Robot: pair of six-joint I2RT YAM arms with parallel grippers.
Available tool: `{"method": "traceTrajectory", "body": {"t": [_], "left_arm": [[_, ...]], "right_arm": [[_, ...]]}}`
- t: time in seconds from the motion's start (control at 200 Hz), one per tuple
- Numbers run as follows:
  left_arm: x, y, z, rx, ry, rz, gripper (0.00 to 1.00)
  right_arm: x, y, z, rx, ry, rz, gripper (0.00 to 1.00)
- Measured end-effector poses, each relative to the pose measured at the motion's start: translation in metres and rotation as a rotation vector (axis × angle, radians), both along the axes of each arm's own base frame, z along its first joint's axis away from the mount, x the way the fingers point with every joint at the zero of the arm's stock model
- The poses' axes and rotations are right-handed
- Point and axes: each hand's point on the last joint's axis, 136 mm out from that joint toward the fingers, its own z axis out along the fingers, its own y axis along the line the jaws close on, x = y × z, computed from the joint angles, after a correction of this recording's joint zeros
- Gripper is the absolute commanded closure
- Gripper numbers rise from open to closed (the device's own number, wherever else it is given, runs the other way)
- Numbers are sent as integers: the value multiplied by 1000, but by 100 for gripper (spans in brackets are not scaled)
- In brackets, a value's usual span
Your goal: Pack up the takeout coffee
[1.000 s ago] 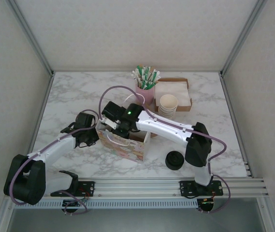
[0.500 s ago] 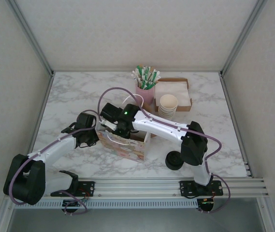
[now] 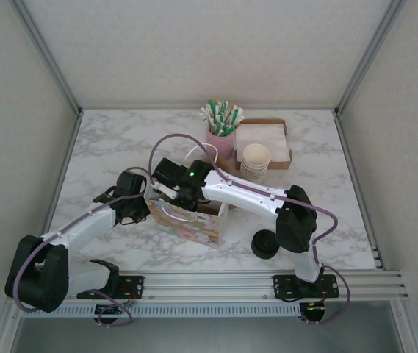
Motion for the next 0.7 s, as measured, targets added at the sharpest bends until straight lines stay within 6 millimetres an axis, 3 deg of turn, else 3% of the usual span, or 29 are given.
{"method": "traceTrajectory", "body": {"t": [0.11,0.195,0.335,0.701], "left_arm": [[0,0,4,0,-9,2,94],[0,1,7,1,-16,4,94],[0,4,12,7,-26,10,94],[0,5,16,12,-33,13,94]], "right_arm": [[3,0,3,-1,-17,-19,36],[7,-1,7,-7,-42,-26,31],[15,2,24,24,-90,-45,14],[22,0,101,169,-194,-76,7]]}}
